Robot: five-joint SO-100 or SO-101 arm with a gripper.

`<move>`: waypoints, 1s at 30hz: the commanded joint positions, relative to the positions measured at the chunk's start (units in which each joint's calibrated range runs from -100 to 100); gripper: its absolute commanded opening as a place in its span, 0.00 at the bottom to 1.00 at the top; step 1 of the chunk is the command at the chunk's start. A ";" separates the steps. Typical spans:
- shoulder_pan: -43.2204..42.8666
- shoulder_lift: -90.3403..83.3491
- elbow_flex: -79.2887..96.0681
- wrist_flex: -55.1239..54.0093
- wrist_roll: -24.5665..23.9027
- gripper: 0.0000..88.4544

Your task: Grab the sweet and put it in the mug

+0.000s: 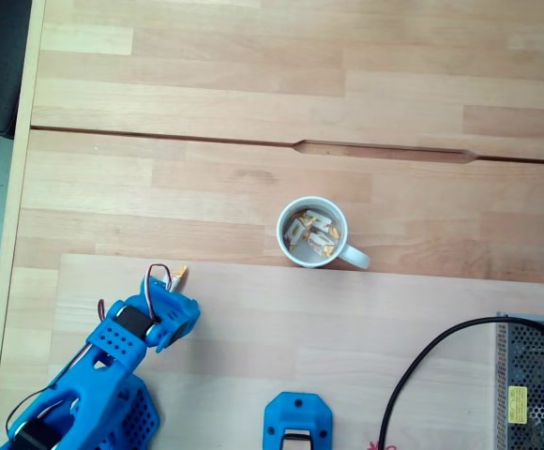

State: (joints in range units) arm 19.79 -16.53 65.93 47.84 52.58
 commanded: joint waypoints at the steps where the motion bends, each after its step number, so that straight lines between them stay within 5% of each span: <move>1: -0.11 -0.16 0.17 -0.67 -0.15 0.28; 13: -0.19 -0.16 0.70 -0.67 -0.15 0.03; 24: -0.19 -5.16 -3.76 -0.42 -0.63 0.04; 30: -0.19 -11.01 -11.52 -0.59 -5.81 0.04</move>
State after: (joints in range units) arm 19.79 -24.16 60.74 47.52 49.06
